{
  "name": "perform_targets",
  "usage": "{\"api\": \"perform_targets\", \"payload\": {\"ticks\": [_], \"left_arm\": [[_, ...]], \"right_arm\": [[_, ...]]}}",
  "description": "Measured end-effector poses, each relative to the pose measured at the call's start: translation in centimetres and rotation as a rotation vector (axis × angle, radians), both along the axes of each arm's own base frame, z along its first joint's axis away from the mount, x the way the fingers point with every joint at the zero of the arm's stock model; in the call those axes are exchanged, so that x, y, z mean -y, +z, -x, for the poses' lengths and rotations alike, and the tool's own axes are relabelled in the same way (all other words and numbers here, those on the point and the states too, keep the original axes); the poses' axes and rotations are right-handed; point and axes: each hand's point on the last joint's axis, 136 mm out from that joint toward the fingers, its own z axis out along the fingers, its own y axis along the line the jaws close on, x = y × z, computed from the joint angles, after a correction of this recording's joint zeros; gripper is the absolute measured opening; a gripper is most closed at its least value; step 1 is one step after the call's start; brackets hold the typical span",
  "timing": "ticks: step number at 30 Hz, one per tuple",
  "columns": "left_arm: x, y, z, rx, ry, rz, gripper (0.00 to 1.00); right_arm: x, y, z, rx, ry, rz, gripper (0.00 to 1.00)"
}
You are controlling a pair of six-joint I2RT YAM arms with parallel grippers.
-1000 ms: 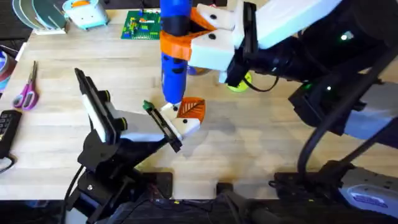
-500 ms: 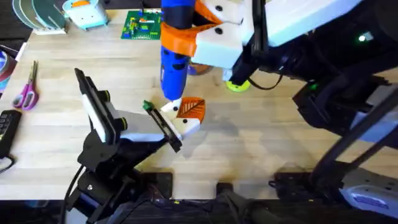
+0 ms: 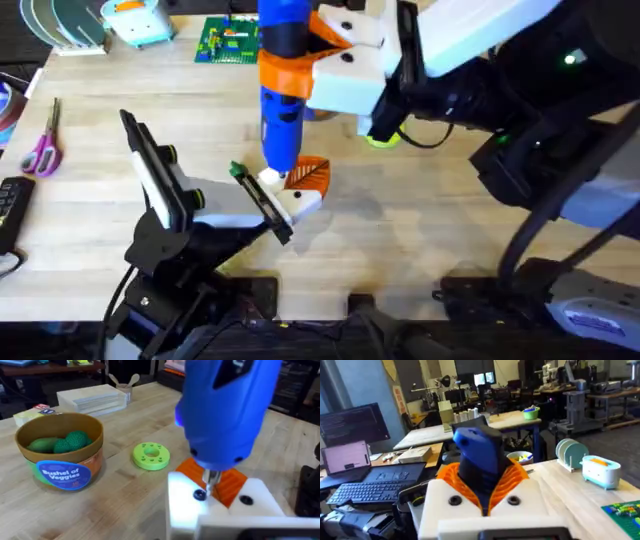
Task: Pick up the gripper from the table and insert it into the empty holder that is missing its gripper. Then pick up a screw, insert it into the mounting hole, and use the screwdriver to tighten it. Finally, clean up the table by picking up the vegetable and placing it into the bucket.
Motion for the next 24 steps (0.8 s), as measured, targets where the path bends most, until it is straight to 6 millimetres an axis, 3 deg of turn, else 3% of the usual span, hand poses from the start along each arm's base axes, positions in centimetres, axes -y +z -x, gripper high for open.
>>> {"api": "perform_targets", "payload": {"ticks": [24], "left_arm": [[0.0, 0.0, 0.0, 0.0, 0.0, 0.0, 0.006]], "right_arm": [[0.4, -0.33, -0.95, -0.021, -0.031, 0.009, 0.023]]}}
